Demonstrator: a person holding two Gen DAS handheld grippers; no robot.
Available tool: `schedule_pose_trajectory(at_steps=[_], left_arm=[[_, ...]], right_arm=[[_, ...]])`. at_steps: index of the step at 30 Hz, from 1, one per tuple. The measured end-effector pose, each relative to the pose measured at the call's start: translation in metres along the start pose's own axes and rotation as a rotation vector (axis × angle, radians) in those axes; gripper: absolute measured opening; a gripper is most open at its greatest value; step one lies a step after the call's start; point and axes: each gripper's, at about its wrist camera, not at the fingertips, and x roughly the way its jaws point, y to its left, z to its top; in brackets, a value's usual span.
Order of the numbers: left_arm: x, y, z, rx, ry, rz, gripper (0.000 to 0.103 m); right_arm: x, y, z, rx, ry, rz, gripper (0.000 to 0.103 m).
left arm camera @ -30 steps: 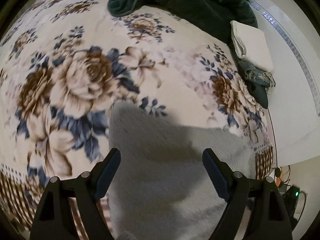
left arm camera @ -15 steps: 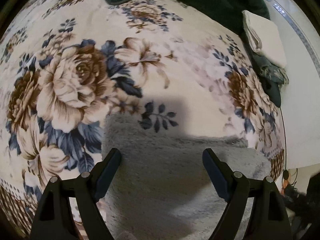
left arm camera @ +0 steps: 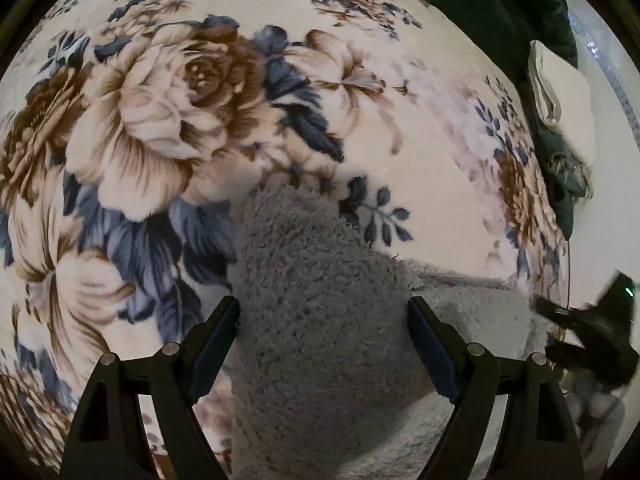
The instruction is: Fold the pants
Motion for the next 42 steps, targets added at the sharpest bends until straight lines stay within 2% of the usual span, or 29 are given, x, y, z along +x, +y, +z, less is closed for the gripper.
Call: schedule_pose_trajectory(at_steps=[2,3,5,6,7,8,10,14,16,17,18,20,21,22,25,28,30,32,35,36,37,38,39,40,41,42], left_arm=[[0.0,0.004,-0.002,-0.009,-0.001,-0.015,0.083],[0.001,0.006,-0.002,-0.016,0.003,-0.022,0.083],[0.002,0.01,-0.003,-0.037,0.002,-0.044,0.083],[0.003,0.012,-0.003,-0.045,0.002,-0.05,0.083],[0.003,0.012,-0.003,-0.048,0.003,-0.056,0.084],[0.003,0.012,-0.004,-0.052,0.009,-0.079,0.086],[0.002,0.008,-0.007,-0.046,0.016,-0.087,0.086],[-0.006,0.0,-0.012,-0.011,0.001,-0.07,0.086],[-0.008,0.002,-0.015,-0.011,-0.001,-0.072,0.086],[-0.008,0.004,-0.016,-0.014,0.0,-0.069,0.086],[-0.008,0.006,-0.016,-0.018,0.001,-0.071,0.086],[-0.007,0.01,-0.017,-0.035,0.008,-0.077,0.086],[-0.007,0.011,-0.018,-0.045,0.015,-0.093,0.086],[-0.009,0.01,-0.019,-0.049,0.021,-0.106,0.086],[-0.023,0.002,-0.02,-0.009,-0.007,-0.093,0.085],[-0.035,-0.001,-0.02,0.006,-0.033,-0.098,0.085],[-0.038,0.0,-0.018,-0.001,-0.046,-0.104,0.085],[-0.038,0.001,-0.015,-0.008,-0.049,-0.102,0.085],[-0.033,0.002,-0.011,-0.024,-0.052,-0.101,0.085],[-0.031,0.002,-0.01,-0.024,-0.051,-0.096,0.085],[-0.029,0.003,-0.009,-0.021,-0.05,-0.093,0.085],[-0.027,0.004,-0.009,-0.02,-0.048,-0.086,0.085],[-0.023,0.006,-0.008,-0.02,-0.042,-0.078,0.085],[-0.02,0.007,-0.008,-0.022,-0.035,-0.078,0.085],[-0.016,0.01,-0.008,-0.028,-0.028,-0.08,0.085],[-0.014,0.012,-0.008,-0.034,-0.026,-0.079,0.085]], right_arm=[[-0.028,-0.008,-0.018,-0.006,-0.036,0.056,0.07],[-0.032,-0.013,-0.029,-0.014,-0.021,0.068,0.072],[-0.017,-0.034,-0.056,-0.016,0.116,0.102,0.073],[-0.007,-0.043,-0.064,-0.011,0.15,0.068,0.073],[0.001,-0.06,-0.073,-0.001,0.168,-0.039,0.075],[0.002,-0.074,-0.08,0.024,0.168,-0.088,0.076],[-0.011,-0.091,-0.09,0.129,0.128,-0.026,0.076],[-0.05,-0.088,-0.119,0.216,0.008,0.115,0.078],[-0.05,-0.088,-0.136,0.241,0.033,0.205,0.078],[-0.043,-0.087,-0.142,0.245,0.053,0.217,0.078],[-0.035,-0.091,-0.147,0.247,0.064,0.187,0.078],[-0.022,-0.105,-0.154,0.223,0.075,-0.099,0.077],[-0.018,-0.11,-0.156,0.234,0.087,-0.159,0.077],[-0.018,-0.112,-0.157,0.259,0.091,-0.118,0.077],[-0.045,-0.112,-0.153,0.278,0.061,-0.066,0.077],[-0.084,-0.084,-0.135,0.196,-0.05,-0.062,0.078],[-0.091,-0.052,-0.113,0.107,-0.062,-0.02,0.078],[-0.084,-0.023,-0.079,0.003,-0.031,-0.004,0.078],[-0.045,0.026,-0.034,-0.208,0.058,-0.035,0.078],[-0.016,0.041,-0.02,-0.261,0.123,-0.065,0.078],[0.005,0.049,-0.009,-0.306,0.172,-0.138,0.077],[0.018,0.057,-0.004,-0.33,0.178,-0.177,0.064],[0.023,0.061,0.0,-0.362,0.169,-0.211,0.032],[0.02,0.07,0.002,-0.383,0.12,-0.259,0.021],[0.012,0.076,0.002,-0.376,0.073,-0.266,0.005],[0.001,0.083,0.003,-0.365,0.019,-0.246,0.0]])
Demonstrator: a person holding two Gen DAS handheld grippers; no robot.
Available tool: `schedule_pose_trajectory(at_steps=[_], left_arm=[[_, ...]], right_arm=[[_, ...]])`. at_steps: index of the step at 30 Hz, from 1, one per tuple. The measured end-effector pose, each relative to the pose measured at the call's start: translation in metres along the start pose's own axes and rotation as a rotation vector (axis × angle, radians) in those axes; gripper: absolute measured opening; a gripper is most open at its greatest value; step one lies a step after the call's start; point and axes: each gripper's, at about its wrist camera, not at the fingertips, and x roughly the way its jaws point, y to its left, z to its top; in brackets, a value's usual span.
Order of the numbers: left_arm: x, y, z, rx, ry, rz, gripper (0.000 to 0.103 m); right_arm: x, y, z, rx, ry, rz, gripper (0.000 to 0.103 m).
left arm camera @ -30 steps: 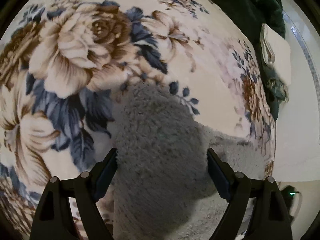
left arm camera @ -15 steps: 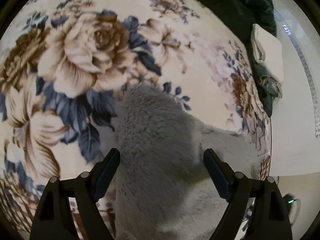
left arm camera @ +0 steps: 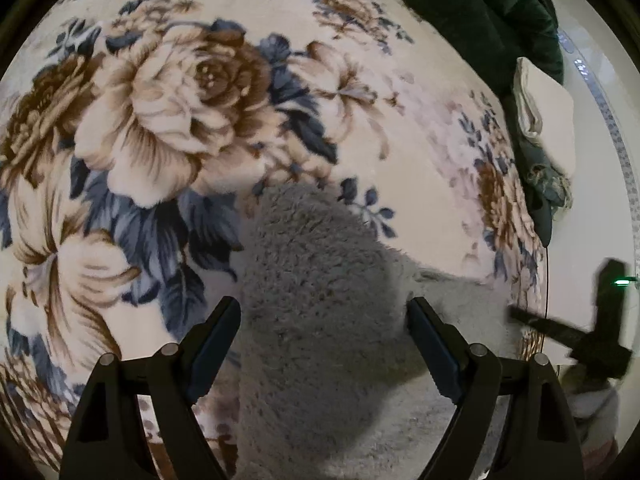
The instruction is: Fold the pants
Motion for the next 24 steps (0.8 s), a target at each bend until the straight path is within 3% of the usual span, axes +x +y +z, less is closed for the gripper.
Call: schedule_pose_trajectory(at_steps=[1,3,8,10,11,12,14,16,17,18,24], left_arm=[[0.002,0.004,0.0,-0.01,0.003,-0.003,0.085],[0.005,0.011,-0.001,-0.038,0.009,-0.02,0.085],[0.0,0.014,-0.003,-0.056,0.012,-0.038,0.085],[-0.004,0.013,-0.002,-0.05,0.002,-0.039,0.085],[-0.005,0.014,-0.002,-0.054,-0.002,-0.04,0.085],[-0.005,0.015,-0.002,-0.059,-0.004,-0.044,0.085],[-0.004,0.016,-0.002,-0.068,-0.006,-0.053,0.085],[-0.004,0.016,-0.002,-0.065,-0.007,-0.051,0.085],[-0.004,0.016,-0.002,-0.062,-0.008,-0.052,0.085],[-0.004,0.015,-0.002,-0.059,-0.006,-0.051,0.085],[-0.006,0.016,-0.002,-0.053,-0.014,-0.038,0.085]], right_arm=[[-0.02,0.004,0.002,0.021,-0.087,0.029,0.0],[-0.036,0.009,0.005,0.014,-0.181,0.01,0.0],[-0.007,-0.002,0.014,0.044,0.007,0.112,0.003],[0.006,-0.021,0.003,0.091,0.062,0.106,0.03],[0.011,-0.034,-0.008,0.123,0.094,0.103,0.064],[0.022,-0.047,-0.011,0.17,0.13,0.099,0.074],[0.048,-0.062,-0.025,0.246,0.17,0.137,0.074],[0.061,-0.071,-0.034,0.315,0.17,0.216,0.065],[0.059,-0.072,-0.037,0.339,0.138,0.235,0.031],[0.056,-0.072,-0.038,0.347,0.116,0.25,0.024],[-0.001,-0.047,-0.033,0.237,-0.089,0.168,0.019]])
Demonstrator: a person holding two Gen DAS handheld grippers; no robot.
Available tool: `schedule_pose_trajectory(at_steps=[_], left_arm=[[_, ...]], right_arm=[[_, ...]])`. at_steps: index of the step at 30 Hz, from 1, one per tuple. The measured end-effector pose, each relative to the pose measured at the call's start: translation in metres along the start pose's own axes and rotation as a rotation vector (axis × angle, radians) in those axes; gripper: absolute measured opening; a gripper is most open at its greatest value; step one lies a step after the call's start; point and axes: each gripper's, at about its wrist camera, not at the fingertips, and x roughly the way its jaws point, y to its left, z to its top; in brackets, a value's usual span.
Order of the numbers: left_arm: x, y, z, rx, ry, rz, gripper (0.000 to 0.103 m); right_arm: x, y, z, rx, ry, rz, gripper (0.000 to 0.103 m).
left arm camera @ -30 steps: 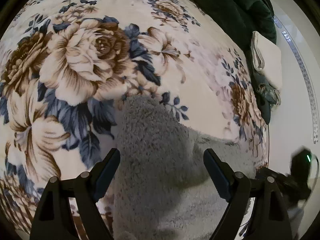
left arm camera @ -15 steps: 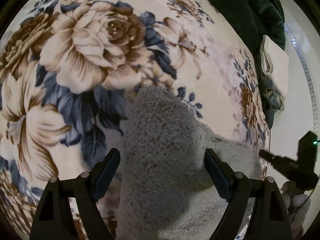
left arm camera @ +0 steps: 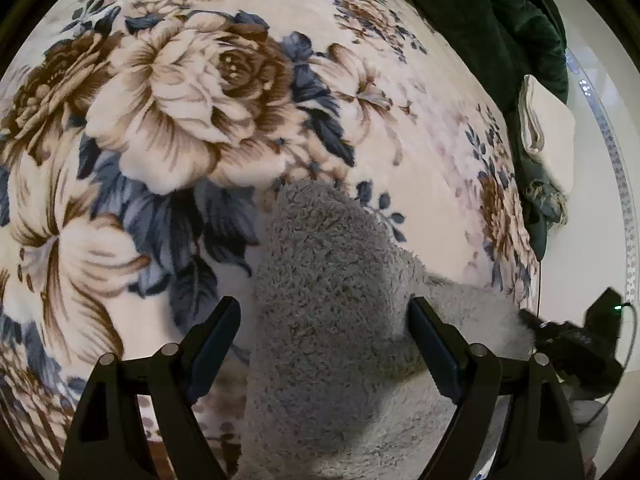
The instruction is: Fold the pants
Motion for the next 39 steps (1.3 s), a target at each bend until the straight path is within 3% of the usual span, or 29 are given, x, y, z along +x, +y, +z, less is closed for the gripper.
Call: schedule_pose_trajectory(at_steps=[5,7,9,10,11,12,14,16,19,20,21,22,23,24,26,28,31,32,33,34,35,37,39], left_arm=[[-0.001,0.005,0.002,-0.024,-0.004,-0.017,0.085],[0.002,0.006,0.001,-0.032,-0.002,-0.011,0.085],[0.003,0.006,0.0,-0.043,0.006,-0.026,0.085],[0.002,0.005,-0.001,-0.041,0.005,-0.03,0.085],[0.001,0.004,-0.003,-0.031,0.003,-0.028,0.085],[0.001,0.004,-0.004,-0.024,0.003,-0.026,0.085],[0.002,0.007,-0.005,-0.031,0.007,-0.036,0.085],[0.004,0.011,-0.006,-0.048,0.011,-0.049,0.085],[0.007,0.014,-0.008,-0.066,0.011,-0.06,0.085],[0.007,0.015,-0.008,-0.067,0.01,-0.059,0.085],[0.008,0.015,-0.009,-0.07,0.011,-0.059,0.085],[0.009,0.016,-0.009,-0.073,0.011,-0.06,0.085],[0.009,0.016,-0.009,-0.074,0.012,-0.06,0.085],[0.01,0.015,-0.009,-0.069,0.014,-0.06,0.085],[0.009,0.014,-0.01,-0.056,0.015,-0.06,0.086],[0.008,0.008,-0.013,-0.036,0.014,-0.058,0.086],[0.0,-0.003,-0.019,0.004,0.011,-0.053,0.084],[-0.004,-0.006,-0.022,0.013,0.009,-0.062,0.084],[-0.009,-0.009,-0.026,0.026,0.005,-0.074,0.084],[-0.015,-0.011,-0.032,0.038,0.002,-0.088,0.084],[-0.018,-0.011,-0.035,0.038,0.001,-0.098,0.084],[-0.023,-0.01,-0.045,0.031,0.001,-0.127,0.084],[-0.017,-0.007,-0.054,0.042,0.009,-0.122,0.084]], right_arm=[[-0.018,0.02,0.013,-0.08,-0.095,-0.038,0.019],[0.002,0.011,0.022,-0.082,0.007,-0.061,0.025],[0.017,-0.007,0.023,-0.005,0.122,-0.05,0.031],[0.014,-0.01,0.021,0.022,0.111,-0.026,0.033],[0.005,-0.013,0.017,0.041,0.083,-0.001,0.045],[-0.008,-0.017,0.011,0.056,0.061,0.006,0.061],[-0.038,-0.029,-0.011,0.113,0.008,0.027,0.072],[-0.058,-0.049,-0.039,0.218,-0.003,0.051,0.072],[-0.052,-0.08,-0.085,0.412,0.07,0.196,0.072],[-0.041,-0.087,-0.099,0.458,0.104,0.237,0.071],[-0.033,-0.093,-0.11,0.494,0.116,0.242,0.052],[-0.029,-0.099,-0.124,0.528,0.103,0.231,0.025],[-0.028,-0.102,-0.131,0.544,0.089,0.22,0.007],[-0.032,-0.105,-0.137,0.548,0.055,0.197,0.007],[-0.041,-0.102,-0.141,0.471,0.005,0.022,0.007],[-0.034,-0.097,-0.141,0.423,0.034,-0.005,0.008],[-0.025,-0.083,-0.136,0.363,0.092,0.069,0.018],[-0.026,-0.08,-0.135,0.344,0.088,0.078,0.034],[-0.03,-0.078,-0.135,0.325,0.066,0.106,0.062],[-0.033,-0.078,-0.134,0.307,0.042,0.156,0.079],[-0.033,-0.078,-0.132,0.283,0.031,0.225,0.103],[-0.028,-0.076,-0.129,0.216,0.021,0.292,0.103],[-0.008,-0.076,-0.125,0.161,0.062,0.293,0.103]])
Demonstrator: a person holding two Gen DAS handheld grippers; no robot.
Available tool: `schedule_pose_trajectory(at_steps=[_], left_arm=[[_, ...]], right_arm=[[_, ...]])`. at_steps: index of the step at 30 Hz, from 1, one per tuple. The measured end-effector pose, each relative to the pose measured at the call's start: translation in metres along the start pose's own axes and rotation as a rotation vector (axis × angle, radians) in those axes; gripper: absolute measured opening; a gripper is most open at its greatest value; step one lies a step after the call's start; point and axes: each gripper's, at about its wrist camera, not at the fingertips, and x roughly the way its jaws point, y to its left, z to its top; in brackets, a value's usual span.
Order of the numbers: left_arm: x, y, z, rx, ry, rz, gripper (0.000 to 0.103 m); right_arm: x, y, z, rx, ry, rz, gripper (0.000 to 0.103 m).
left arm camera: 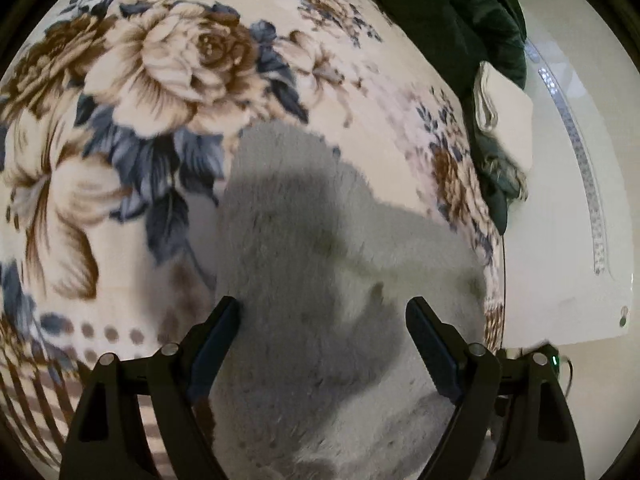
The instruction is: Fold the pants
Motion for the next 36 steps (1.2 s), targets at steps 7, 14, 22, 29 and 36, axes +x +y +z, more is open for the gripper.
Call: schedule_pose_trajectory(at_steps=[7,14,22,29,36], left_arm=[[0.038,0.045,-0.016,-0.117,0.09,-0.072,0.085],[0.037,0.048,-0.017,-0.15,0.08,-0.177,0.066],[-0.008,0.018,-0.01,-0.083,-0.018,-0.22,0.037],[-0.078,0.026,0.038,-0.107,-0.119,-0.264,0.037],[-0.14,0.092,0.15,-0.125,-0.252,-0.299,0.037]], right_arm=[[0.049,-0.018,0.022,0.016,0.161,0.129,0.103],[0.077,0.002,0.023,-0.045,0.233,0.123,0.103],[0.061,0.062,0.008,-0.125,0.146,0.064,0.044],[0.052,0.154,0.01,-0.19,0.134,0.093,0.042],[0.112,0.302,0.049,-0.295,0.091,0.14,0.042]])
